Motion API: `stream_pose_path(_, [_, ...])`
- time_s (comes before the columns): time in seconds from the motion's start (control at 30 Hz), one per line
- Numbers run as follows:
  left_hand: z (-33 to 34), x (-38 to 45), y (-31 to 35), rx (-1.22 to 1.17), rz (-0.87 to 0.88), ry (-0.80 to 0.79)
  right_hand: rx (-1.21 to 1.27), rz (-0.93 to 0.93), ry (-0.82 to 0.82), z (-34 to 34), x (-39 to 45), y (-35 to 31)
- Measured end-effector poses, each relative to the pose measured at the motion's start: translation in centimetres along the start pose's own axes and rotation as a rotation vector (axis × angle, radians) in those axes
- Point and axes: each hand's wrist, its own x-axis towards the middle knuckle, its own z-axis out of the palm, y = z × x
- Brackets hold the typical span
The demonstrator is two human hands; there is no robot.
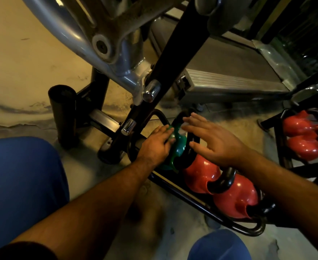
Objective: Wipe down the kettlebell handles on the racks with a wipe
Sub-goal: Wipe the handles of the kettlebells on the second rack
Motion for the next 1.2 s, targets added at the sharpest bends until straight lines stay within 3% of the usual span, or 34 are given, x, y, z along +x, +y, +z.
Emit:
stream_pose_path(0.1, [0.1, 0.1, -0.1, 0.003, -0.005, -0.008, 0.040, 0.104, 0.036, -0.4, 0.6, 0.1])
stream_pose_path(0.27, [-0.4, 0.1, -0.4, 0.021, 0.026, -0.030, -0.039, -0.137, 0.089, 2.1, -1.4, -0.3])
stream_pose_path(0.4, [-0.4, 0.2, 0.0, 0.018, 0.022, -0.025, 0.113, 0.037, 0.158, 1.4, -1.6, 0.2])
stream_pose_path(0.57, [-0.9, -0.1, 0.0, 0.026, 0.010, -0.049, 0.017, -0.195, 0.235, 5.3, -3.9, -2.2])
stream_pose_path(0.63, [-0.9, 0.0, 0.3, 0.036, 0.013, -0.073, 0.034, -0.101, 0.347, 5.4, -4.0, -1.1])
stream_pose_path(0.73, [-1.0, 0.2, 0.3, 0.041, 0.003, -0.092, 0.272, 0.099, 0.497, 6.5, -4.1, -1.4])
stream_pose_path(0.87, [-2.0, 0.1, 0.2, 0.043, 0.030, -0.140, 0.288, -0.090, 0.515, 9.9, -5.1, -4.5])
stream_pose_path(1.03, [-2.1, 0.3, 1.1, -0.081, -0.007, -0.156, 0.383, 0.048, 0.611, 10.0, -4.1, -3.1])
stream_pose_path(1.2, [-2.9, 0.5, 0.4, -0.124, 0.034, -0.234, 0.347, -0.110, 0.613, 12.2, -4.9, -4.6])
